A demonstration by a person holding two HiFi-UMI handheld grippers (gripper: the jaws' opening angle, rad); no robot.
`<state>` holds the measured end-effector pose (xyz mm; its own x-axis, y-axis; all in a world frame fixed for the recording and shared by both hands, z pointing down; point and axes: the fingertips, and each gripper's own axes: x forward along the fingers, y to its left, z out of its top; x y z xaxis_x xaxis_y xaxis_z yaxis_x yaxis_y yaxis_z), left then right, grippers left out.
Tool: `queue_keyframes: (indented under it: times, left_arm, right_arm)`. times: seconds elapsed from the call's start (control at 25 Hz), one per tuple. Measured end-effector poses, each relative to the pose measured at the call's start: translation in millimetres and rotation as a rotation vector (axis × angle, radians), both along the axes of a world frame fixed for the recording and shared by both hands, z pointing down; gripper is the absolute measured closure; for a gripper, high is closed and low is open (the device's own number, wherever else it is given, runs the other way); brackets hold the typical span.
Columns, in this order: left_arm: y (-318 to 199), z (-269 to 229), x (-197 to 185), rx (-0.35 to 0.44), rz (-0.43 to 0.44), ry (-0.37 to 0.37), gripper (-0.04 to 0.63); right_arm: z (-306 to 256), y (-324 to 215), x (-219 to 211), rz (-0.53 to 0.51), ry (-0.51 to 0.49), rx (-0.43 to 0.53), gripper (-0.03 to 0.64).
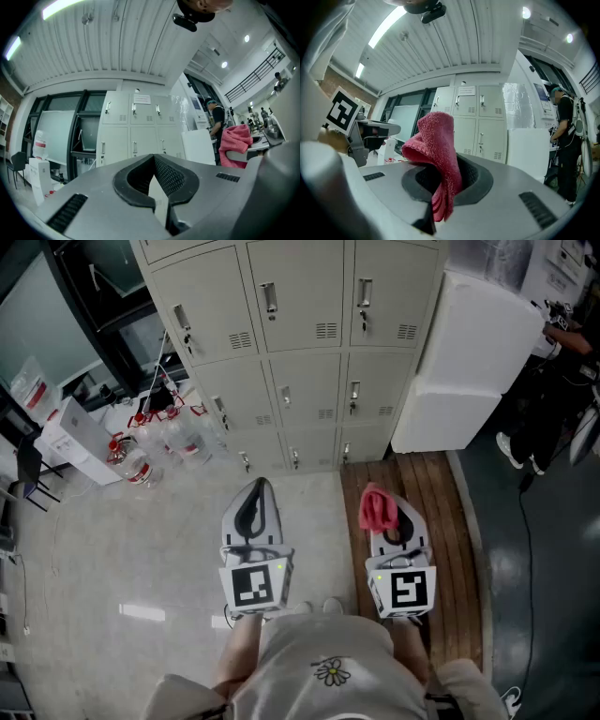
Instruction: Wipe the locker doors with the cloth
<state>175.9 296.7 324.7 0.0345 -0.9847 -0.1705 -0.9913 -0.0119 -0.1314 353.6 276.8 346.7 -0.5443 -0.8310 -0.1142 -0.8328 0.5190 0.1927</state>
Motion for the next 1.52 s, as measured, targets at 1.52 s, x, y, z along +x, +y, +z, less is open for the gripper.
queue_keyframes:
  times: [1.52]
  left_arm:
    - [-157.7,-15.6,-58.1,0.061,-0.09,-0.005,0.579]
  right_arm:
    - [23.8,-162.2,-48.4,-0.099,-0.017,-0.075,0.586]
